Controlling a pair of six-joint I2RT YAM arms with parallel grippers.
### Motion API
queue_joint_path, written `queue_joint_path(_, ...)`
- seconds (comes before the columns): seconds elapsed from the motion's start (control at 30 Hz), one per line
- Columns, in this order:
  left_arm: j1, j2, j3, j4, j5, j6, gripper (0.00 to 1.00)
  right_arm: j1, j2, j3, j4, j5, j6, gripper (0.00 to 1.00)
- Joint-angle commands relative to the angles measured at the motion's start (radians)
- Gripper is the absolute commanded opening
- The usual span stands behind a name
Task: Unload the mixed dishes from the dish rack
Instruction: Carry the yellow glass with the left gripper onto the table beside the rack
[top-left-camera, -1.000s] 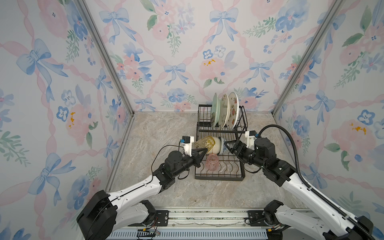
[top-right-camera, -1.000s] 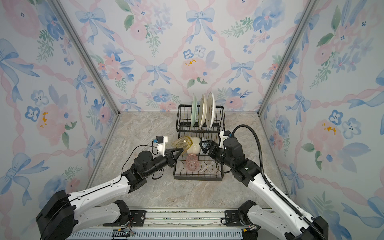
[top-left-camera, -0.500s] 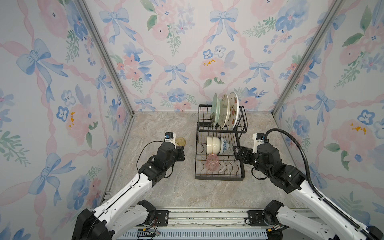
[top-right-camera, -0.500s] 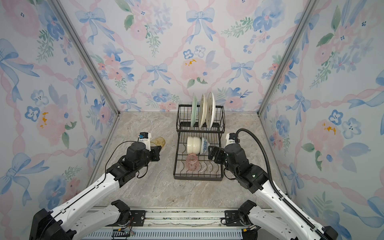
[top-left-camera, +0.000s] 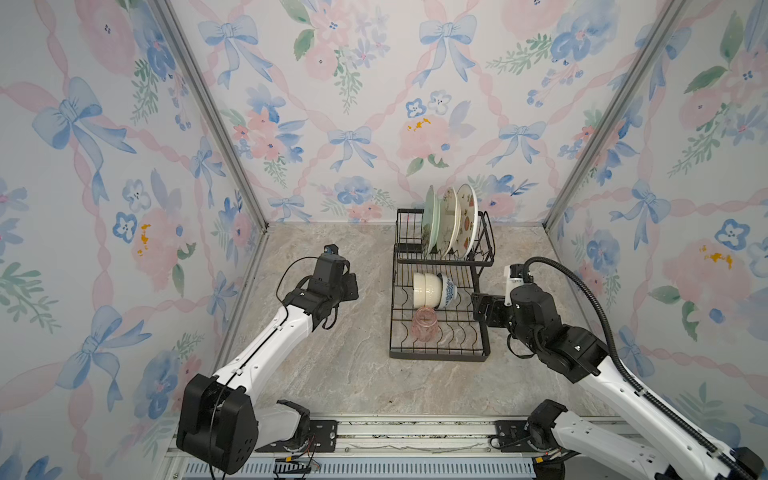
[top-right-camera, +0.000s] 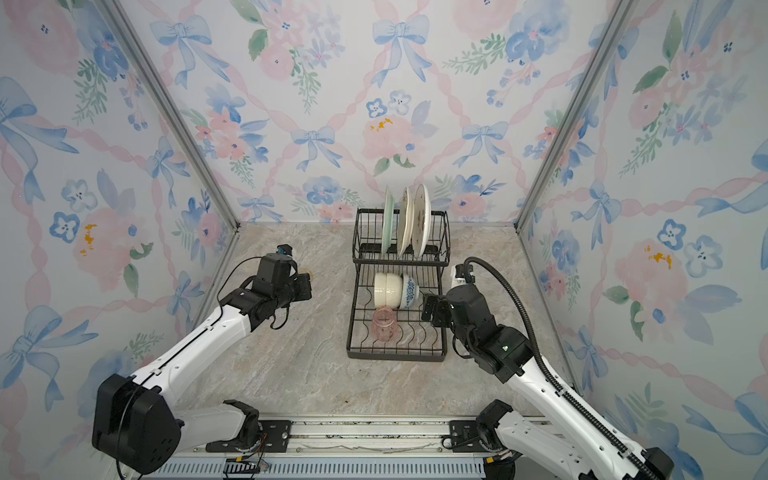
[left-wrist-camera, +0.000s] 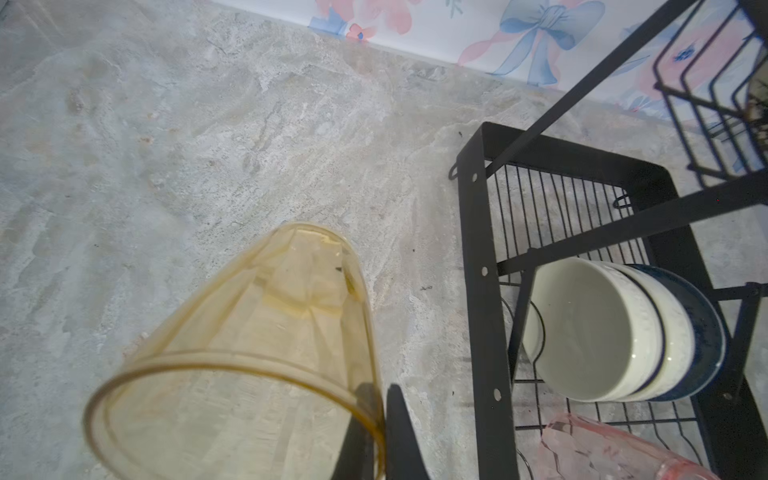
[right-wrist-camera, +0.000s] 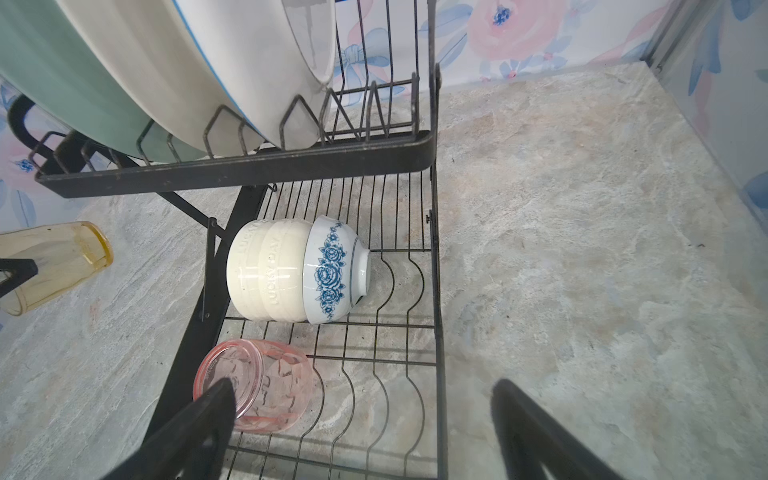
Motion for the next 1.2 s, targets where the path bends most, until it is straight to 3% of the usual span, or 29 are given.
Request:
queue_joint_path(0.0,0.025,0.046,0.039,-0.04,-0.004,0.045,0.0,-0.03,-0.014,-0.014,-0.016,-0.006,-0.024,0.97)
queue_joint_path(0.27,0.078,0.147,0.102,-0.04,0.007,0.059,0.0,-0.061,0.008,-0.013,-0.018,-0.048,-0.027,0.97)
queue_joint_path(0.7,0.123,0.428,0.347,-0.043,0.053,0.102,0.0,-0.057,0.05,-0.009,-0.045,-0.13,-0.012,0.97)
queue_joint_path(1.17,0.133,0.635,0.605,-0.237,0.045,0.181,0.0,-0.037,0.094,-0.015,-0.048,-0.141,0.009,0.97)
